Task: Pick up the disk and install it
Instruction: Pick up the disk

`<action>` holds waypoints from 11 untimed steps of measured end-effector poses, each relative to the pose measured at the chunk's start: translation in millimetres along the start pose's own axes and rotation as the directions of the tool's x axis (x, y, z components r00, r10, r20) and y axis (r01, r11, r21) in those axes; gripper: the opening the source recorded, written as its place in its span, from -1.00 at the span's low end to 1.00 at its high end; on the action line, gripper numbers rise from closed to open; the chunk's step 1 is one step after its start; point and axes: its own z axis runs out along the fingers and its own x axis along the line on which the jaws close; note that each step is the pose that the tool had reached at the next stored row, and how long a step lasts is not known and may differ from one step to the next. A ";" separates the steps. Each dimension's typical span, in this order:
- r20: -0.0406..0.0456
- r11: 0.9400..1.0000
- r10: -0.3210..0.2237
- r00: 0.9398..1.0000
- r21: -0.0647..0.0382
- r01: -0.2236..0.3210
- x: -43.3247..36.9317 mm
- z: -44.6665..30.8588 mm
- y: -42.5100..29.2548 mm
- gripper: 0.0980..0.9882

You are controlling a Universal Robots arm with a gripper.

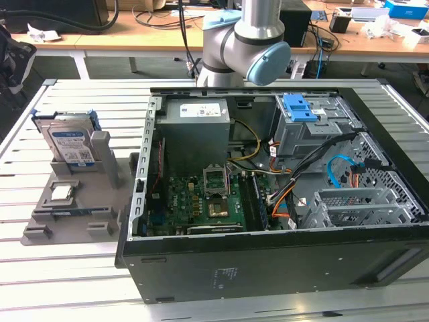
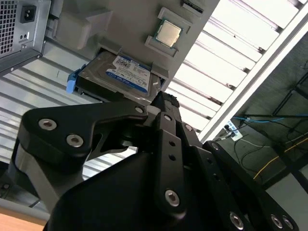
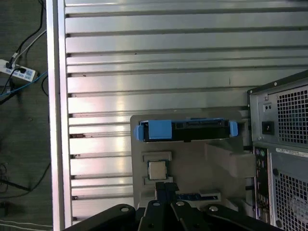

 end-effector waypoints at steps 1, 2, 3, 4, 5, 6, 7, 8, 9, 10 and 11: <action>-0.001 1.000 -0.018 1.000 0.000 0.018 0.0 0.0 0.0 -0.98; -0.002 0.999 -0.050 0.999 -0.001 0.050 0.0 0.0 0.0 -0.98; -0.003 0.997 -0.081 0.997 -0.002 0.081 0.0 0.0 0.0 -0.98; -0.003 0.996 -0.093 0.996 -0.002 0.093 0.0 0.0 0.0 -0.98; -0.003 0.995 -0.101 0.995 -0.003 0.101 0.0 0.0 0.0 -0.98; -0.004 0.994 -0.112 0.994 -0.003 0.112 0.0 0.0 0.0 -0.98; -0.004 0.992 -0.128 0.992 -0.003 0.128 0.0 0.0 0.0 -0.98; -0.005 0.989 -0.148 0.989 -0.004 0.148 0.0 0.0 0.0 -0.98; -0.005 0.987 -0.159 0.987 -0.004 0.159 0.0 0.0 0.0 -0.98; -0.005 0.986 -0.164 0.986 -0.004 0.164 0.0 0.0 0.0 -0.98; -0.006 0.985 -0.171 0.985 -0.005 0.171 0.0 0.0 0.0 -0.98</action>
